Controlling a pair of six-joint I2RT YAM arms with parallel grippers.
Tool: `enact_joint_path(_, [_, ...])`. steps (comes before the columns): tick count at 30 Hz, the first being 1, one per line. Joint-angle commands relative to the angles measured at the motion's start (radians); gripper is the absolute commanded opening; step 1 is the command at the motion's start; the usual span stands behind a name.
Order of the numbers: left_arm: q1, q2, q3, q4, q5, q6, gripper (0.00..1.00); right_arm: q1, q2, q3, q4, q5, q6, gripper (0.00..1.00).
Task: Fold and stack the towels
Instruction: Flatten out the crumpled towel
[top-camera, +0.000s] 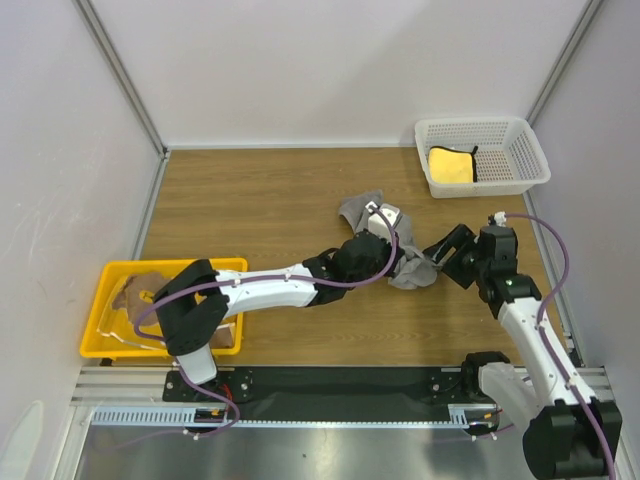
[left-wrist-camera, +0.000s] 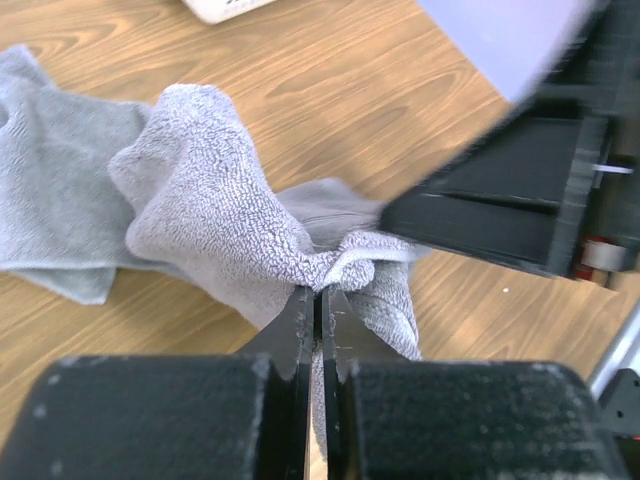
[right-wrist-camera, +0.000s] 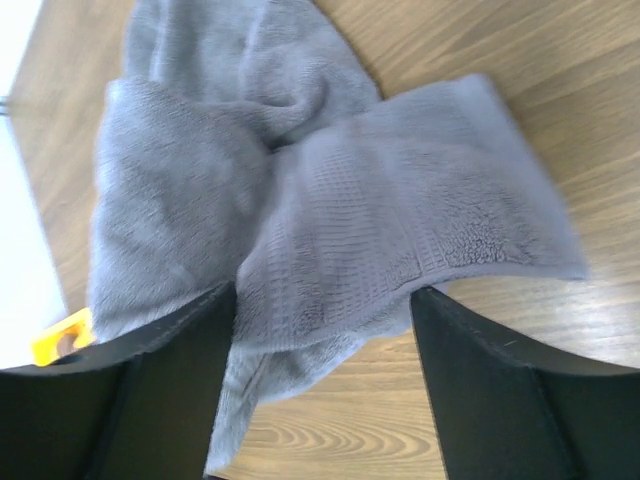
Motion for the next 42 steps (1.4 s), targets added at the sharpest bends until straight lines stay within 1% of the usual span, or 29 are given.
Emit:
enact_joint_path(1, [0.015,-0.046,0.033,-0.024,-0.030,-0.020,0.00,-0.007,-0.078,-0.041,0.007,-0.046,0.025,0.74])
enact_joint_path(7, [0.015,-0.032,0.037,-0.016,0.021,-0.046,0.00,0.003,-0.159,-0.044,0.033,-0.093,0.095,0.73])
enact_joint_path(10, [0.015,-0.024,0.047,-0.019,0.027,-0.053,0.00,0.026,-0.176,-0.044,0.025,-0.110,0.122,0.70])
enact_joint_path(14, [0.015,-0.009,0.069,-0.030,0.031,-0.061,0.00,0.091,-0.196,-0.055,-0.034,-0.043,0.149,0.68])
enact_joint_path(17, [0.015,0.002,0.075,-0.029,0.031,-0.067,0.00,0.124,-0.202,-0.072,-0.038,-0.048,0.172,0.67])
enact_joint_path(20, [0.015,0.006,0.076,-0.027,0.034,-0.069,0.00,0.157,-0.201,-0.090,-0.036,-0.019,0.189,0.66])
enact_joint_path(23, [0.015,0.003,0.076,-0.025,0.036,-0.073,0.00,0.169,-0.187,-0.098,-0.015,-0.002,0.192,0.58])
enact_joint_path(25, [0.015,-0.003,0.073,-0.026,0.030,-0.075,0.00,0.170,-0.175,-0.098,-0.001,0.017,0.176,0.41])
enact_joint_path(27, [0.015,-0.021,0.060,-0.026,0.024,-0.079,0.00,0.170,-0.159,-0.092,0.005,0.034,0.162,0.21])
enact_joint_path(28, [0.015,-0.032,0.052,-0.024,0.007,-0.082,0.00,0.170,-0.155,-0.084,-0.001,0.054,0.143,0.06])
enact_joint_path(29, [0.015,-0.052,0.034,-0.027,-0.007,-0.086,0.00,0.170,-0.150,-0.077,-0.016,0.066,0.136,0.00])
enact_joint_path(32, [0.030,-0.099,0.023,-0.064,-0.064,-0.075,0.00,0.167,-0.129,-0.049,-0.061,0.118,0.102,0.00])
enact_joint_path(33, [0.039,-0.141,0.024,-0.079,-0.079,-0.064,0.00,0.163,-0.119,-0.046,-0.065,0.126,0.094,0.00])
enact_joint_path(36, [0.099,-0.210,0.033,-0.165,-0.125,-0.070,0.00,0.141,-0.099,-0.041,-0.061,0.120,0.074,0.00])
enact_joint_path(39, [0.226,-0.312,0.007,-0.225,-0.133,-0.089,0.00,0.100,-0.069,-0.029,-0.059,0.101,0.044,0.00])
enact_joint_path(40, [0.249,-0.375,-0.005,-0.234,-0.136,-0.089,0.00,0.076,-0.063,-0.021,-0.059,0.103,0.031,0.00])
enact_joint_path(42, [0.289,-0.434,-0.045,-0.259,-0.175,-0.078,0.00,0.054,-0.056,-0.005,-0.061,0.106,-0.002,0.00])
